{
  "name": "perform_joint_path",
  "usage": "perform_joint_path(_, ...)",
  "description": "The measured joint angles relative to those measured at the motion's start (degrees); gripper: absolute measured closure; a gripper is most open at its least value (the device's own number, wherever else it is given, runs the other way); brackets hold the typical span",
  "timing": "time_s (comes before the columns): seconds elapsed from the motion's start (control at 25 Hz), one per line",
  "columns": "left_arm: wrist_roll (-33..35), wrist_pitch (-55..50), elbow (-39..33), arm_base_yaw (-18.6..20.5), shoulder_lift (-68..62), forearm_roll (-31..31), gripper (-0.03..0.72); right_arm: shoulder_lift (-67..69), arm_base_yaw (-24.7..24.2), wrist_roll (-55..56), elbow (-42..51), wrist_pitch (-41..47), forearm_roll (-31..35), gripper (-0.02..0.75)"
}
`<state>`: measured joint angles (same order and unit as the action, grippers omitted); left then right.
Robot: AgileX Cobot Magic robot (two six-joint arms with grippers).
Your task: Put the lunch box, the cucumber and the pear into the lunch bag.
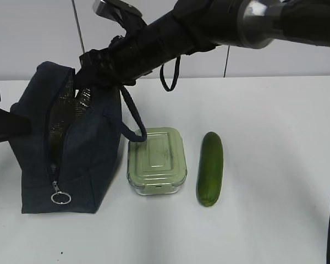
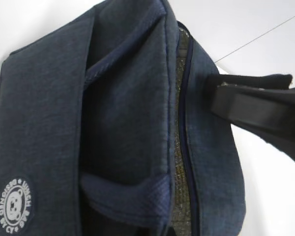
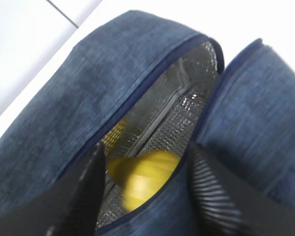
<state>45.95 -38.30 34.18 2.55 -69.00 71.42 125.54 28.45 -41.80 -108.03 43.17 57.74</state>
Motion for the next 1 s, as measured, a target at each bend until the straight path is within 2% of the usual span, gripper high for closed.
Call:
perform_joint_path(0.24,0.13,0.06,0.00,0.00,0.00,-1.30,0.704,-0.11,-0.33,0.00,-2.63,1.26,-0.50,0.265)
perform_joint_path(0.36,0.18,0.18,0.00,0.00,0.00,-1.93,0.704,-2.00,-1.37,3.04,-3.74,3.58,-5.57,0.264)
perform_joint_path(0.48,0.18,0.18,0.00,0.00,0.00,-2.03,0.704,-5.46,-2.56,12.66,-4.08,6.04,-16.75,0.264)
perform_joint_path(0.56,0.18,0.18,0.00,0.00,0.00,-2.03,0.704,-7.96,-3.04,21.12,-4.21,9.15,-27.13,0.264)
perform_joint_path(0.72,0.18,0.18,0.00,0.00,0.00,-2.03,0.704,-10.55,-3.15,36.98,-4.46,19.70,-44.23,0.263)
perform_joint_path(0.8,0.18,0.28,-0.05,0.00,0.00,-2.03,0.704,-10.67,-3.15,43.31,-4.46,25.32,-50.68,0.262)
perform_joint_path(0.88,0.18,0.33,-0.05,0.00,0.00,-2.03,0.704,-10.56,-3.15,47.16,-4.32,27.02,-56.85,0.262)
perform_joint_path(1.0,0.18,0.33,-0.05,0.00,-0.06,-2.03,0.704,-10.56,-3.15,49.67,-2.49,27.24,-60.41,0.262)
